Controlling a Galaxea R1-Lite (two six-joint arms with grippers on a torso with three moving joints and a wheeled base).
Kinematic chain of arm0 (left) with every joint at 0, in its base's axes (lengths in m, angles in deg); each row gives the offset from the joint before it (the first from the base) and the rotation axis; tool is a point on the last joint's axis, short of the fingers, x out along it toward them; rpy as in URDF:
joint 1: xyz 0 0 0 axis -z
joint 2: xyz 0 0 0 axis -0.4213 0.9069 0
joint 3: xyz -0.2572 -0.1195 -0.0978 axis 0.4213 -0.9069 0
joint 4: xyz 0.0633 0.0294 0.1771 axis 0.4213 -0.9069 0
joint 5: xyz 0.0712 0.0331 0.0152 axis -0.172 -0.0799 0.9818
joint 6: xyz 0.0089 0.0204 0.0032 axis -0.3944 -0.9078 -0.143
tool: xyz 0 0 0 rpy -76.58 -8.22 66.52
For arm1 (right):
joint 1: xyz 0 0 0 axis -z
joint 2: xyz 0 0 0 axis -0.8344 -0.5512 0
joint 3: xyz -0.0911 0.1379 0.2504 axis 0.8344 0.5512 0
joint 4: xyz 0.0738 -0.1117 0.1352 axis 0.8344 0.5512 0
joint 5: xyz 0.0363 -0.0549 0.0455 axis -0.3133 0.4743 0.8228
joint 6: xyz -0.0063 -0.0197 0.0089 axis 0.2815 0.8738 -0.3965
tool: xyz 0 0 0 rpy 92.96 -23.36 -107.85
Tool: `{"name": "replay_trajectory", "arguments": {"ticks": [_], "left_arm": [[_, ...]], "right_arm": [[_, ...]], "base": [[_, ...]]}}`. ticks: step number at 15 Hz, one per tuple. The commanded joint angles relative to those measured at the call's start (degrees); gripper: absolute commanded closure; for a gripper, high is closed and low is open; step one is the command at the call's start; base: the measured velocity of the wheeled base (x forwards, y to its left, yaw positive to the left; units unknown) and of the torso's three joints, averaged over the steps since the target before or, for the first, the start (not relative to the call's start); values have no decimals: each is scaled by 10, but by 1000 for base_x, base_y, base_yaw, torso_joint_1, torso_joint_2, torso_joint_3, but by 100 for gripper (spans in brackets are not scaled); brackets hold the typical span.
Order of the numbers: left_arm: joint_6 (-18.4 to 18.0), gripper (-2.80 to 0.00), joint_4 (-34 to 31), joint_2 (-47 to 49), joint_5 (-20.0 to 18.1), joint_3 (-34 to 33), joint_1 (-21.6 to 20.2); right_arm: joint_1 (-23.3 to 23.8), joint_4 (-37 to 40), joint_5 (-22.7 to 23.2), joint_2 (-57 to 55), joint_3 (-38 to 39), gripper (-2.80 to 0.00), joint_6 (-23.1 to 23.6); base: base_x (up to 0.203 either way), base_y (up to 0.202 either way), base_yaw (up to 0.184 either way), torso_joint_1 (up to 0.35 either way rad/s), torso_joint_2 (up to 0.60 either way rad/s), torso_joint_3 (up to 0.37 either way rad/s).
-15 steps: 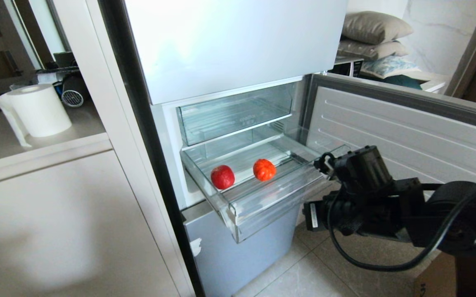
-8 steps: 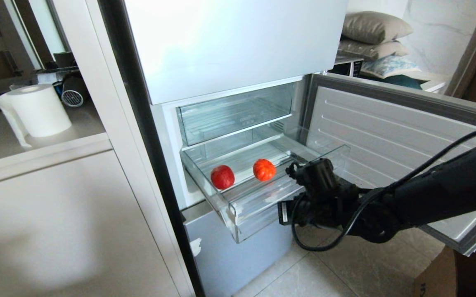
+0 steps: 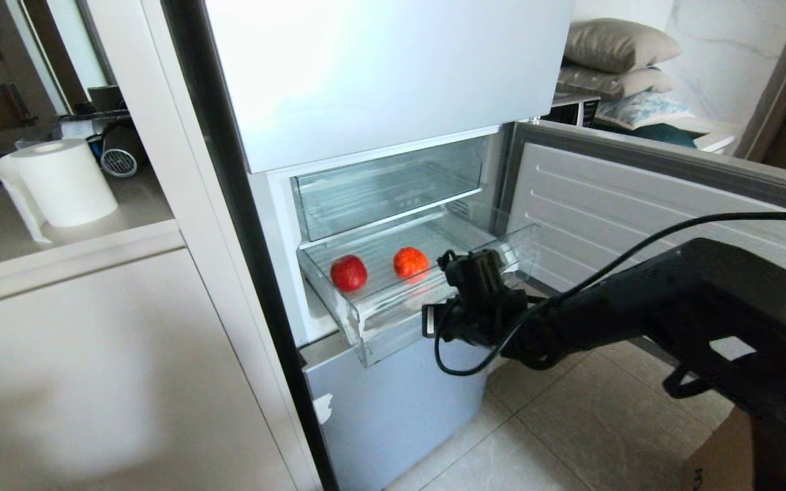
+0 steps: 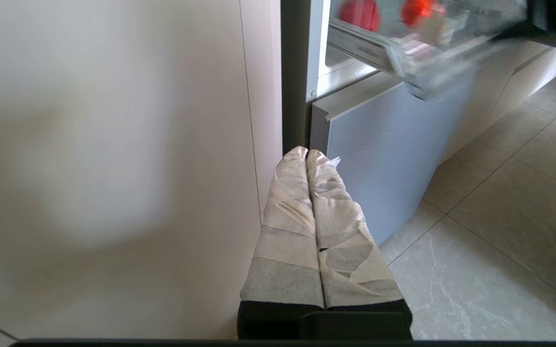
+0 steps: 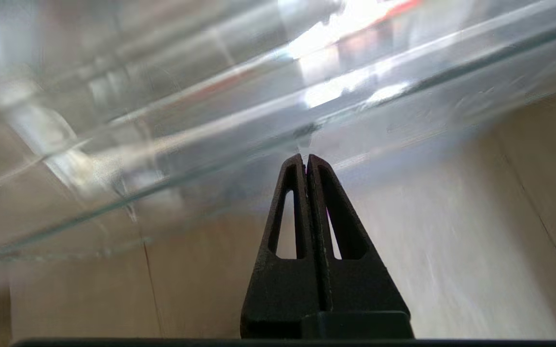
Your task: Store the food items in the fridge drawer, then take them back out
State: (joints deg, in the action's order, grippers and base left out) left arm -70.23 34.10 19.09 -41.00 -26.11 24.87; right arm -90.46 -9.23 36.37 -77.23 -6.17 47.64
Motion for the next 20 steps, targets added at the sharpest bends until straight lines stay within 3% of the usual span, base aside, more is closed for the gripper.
{"name": "replay_trajectory", "arguments": {"ticks": [1,4,6,10,15,20], "left_arm": [[0,0,0,0,0,0,0],[0,0,0,0,0,0,0],[0,0,0,0,0,0,0],[0,0,0,0,0,0,0],[0,0,0,0,0,0,0],[0,0,0,0,0,0,0]], "right_arm": [[-2,-51,-27,-108,-114,0,6],[-6,-129,-92,-216,-251,0,41],[-9,-153,-105,-202,-234,0,45],[-23,-189,-95,-51,-5,0,44],[-32,-242,-78,48,158,0,33],[-52,-251,-76,314,386,0,39]], "base": [[0,0,0,0,0,0],[0,0,0,0,0,0],[0,0,0,0,0,0],[0,0,0,0,0,0],[0,0,0,0,0,0],[0,0,0,0,0,0]]}}
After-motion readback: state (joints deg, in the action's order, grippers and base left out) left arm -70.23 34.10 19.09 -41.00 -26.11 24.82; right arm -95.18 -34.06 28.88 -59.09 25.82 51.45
